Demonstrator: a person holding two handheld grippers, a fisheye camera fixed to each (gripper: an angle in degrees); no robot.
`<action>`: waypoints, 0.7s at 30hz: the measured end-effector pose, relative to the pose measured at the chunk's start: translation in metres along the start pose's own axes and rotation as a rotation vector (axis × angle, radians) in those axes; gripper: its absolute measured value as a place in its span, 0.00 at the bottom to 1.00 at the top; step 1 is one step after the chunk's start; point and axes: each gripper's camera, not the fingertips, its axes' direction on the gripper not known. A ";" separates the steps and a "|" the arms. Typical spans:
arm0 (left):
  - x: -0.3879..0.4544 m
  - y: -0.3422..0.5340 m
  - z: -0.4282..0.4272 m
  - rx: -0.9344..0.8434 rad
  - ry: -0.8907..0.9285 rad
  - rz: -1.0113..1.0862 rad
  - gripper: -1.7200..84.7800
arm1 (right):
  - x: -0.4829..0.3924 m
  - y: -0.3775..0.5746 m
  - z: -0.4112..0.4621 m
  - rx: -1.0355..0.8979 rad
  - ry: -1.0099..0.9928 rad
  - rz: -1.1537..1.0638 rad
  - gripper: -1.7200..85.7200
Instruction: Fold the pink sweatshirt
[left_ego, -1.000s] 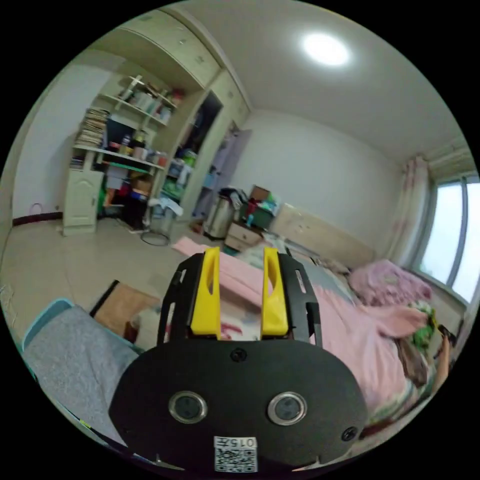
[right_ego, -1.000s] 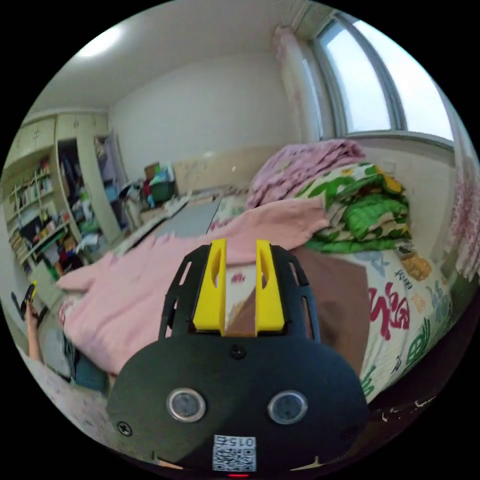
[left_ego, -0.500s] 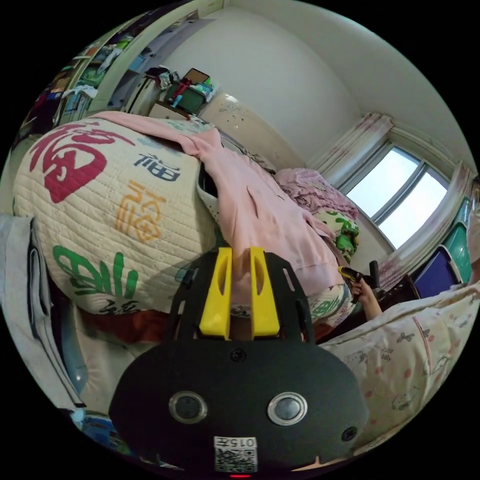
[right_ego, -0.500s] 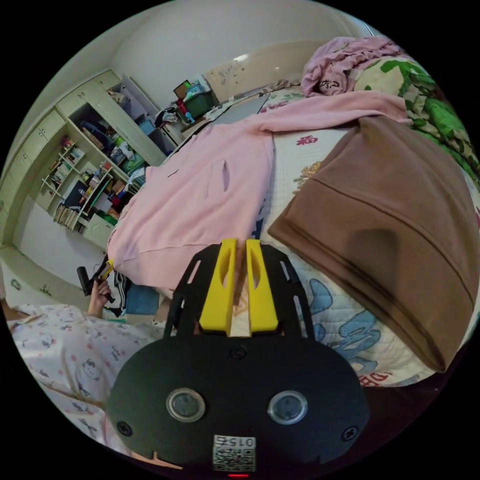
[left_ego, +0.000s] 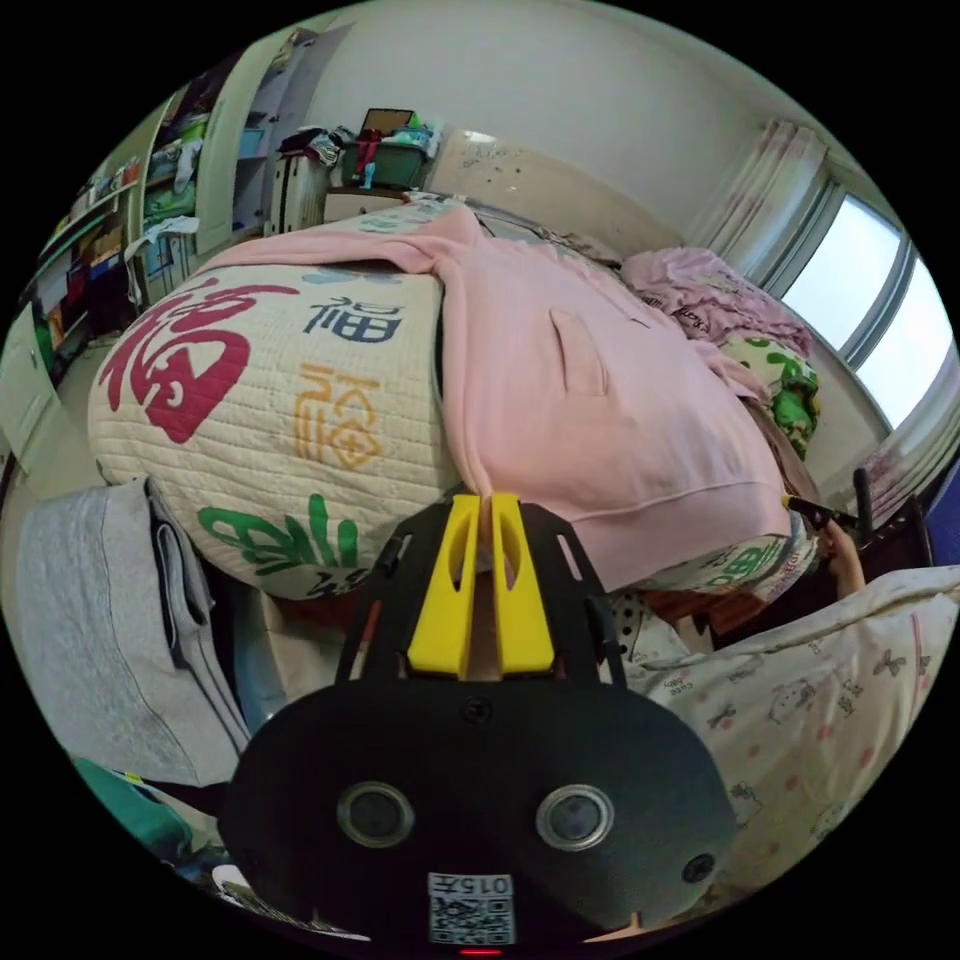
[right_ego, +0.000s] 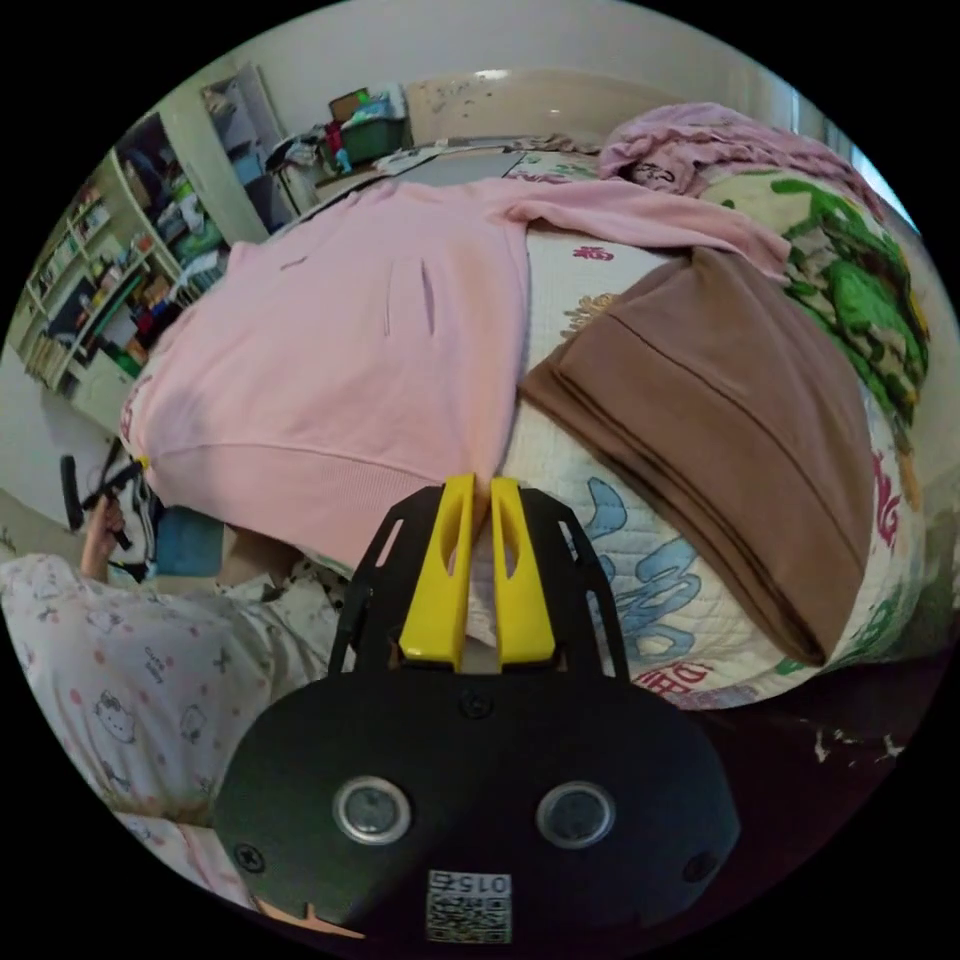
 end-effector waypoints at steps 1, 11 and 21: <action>0.010 -0.010 -0.003 -0.013 -0.033 0.033 0.03 | -0.004 -0.001 0.005 -0.007 0.018 -0.012 0.06; 0.014 -0.058 -0.072 -0.046 -0.034 0.094 0.07 | -0.028 0.058 0.076 0.139 0.085 0.010 0.07; 0.024 -0.146 -0.220 0.141 -0.271 0.029 0.07 | -0.001 0.161 0.102 0.370 -0.075 0.315 0.12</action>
